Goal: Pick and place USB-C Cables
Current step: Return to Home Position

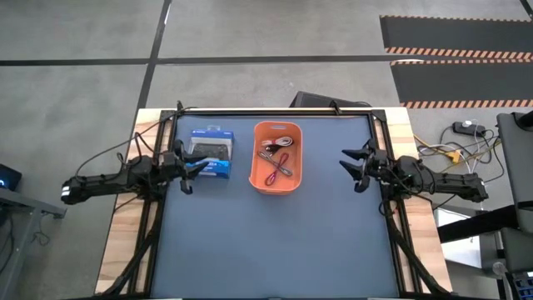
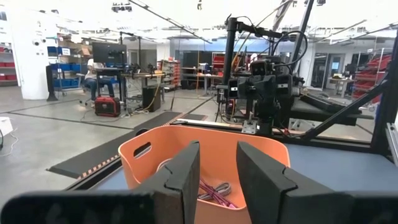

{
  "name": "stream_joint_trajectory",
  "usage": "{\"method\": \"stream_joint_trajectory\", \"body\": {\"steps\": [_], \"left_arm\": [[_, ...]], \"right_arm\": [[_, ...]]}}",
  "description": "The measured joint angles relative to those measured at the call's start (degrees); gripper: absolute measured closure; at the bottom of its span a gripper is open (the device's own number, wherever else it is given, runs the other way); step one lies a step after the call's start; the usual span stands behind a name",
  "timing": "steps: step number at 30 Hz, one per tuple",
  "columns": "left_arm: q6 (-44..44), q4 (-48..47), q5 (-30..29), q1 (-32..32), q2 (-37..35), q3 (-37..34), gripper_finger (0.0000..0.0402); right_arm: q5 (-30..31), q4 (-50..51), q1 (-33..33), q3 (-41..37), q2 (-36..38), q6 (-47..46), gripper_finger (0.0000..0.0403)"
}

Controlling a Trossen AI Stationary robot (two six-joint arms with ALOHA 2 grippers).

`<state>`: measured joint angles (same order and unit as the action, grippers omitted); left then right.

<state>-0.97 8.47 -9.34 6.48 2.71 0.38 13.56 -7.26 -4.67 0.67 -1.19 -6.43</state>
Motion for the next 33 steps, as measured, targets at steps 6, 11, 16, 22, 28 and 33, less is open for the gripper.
{"method": "stream_joint_trajectory", "body": {"steps": [6,11,16,22,28,33], "left_arm": [[0.04,0.0,0.01,0.0,0.25,-0.04,0.0311],[0.09,0.01,0.0,0.0,0.32,-0.07,0.0311],[0.13,0.0,0.02,0.0,0.65,-0.09,0.0311],[0.17,0.02,0.02,0.0,0.58,-0.11,0.031],[0.17,0.0,0.02,0.0,0.62,-0.13,0.031],[0.17,0.0,0.02,0.0,0.62,-0.13,0.031]], "right_arm": [[-0.01,0.15,0.0,0.0,-0.07,3.69,0.02],[0.0,0.12,0.0,-0.02,-0.07,3.47,0.02],[0.0,0.12,0.0,-0.04,-0.09,3.47,0.02],[0.0,0.12,0.0,-0.04,-0.11,3.47,0.02],[0.0,0.15,0.0,-0.04,-0.11,3.48,0.02],[0.0,0.14,0.0,-0.07,-0.1,3.47,0.02]]}}
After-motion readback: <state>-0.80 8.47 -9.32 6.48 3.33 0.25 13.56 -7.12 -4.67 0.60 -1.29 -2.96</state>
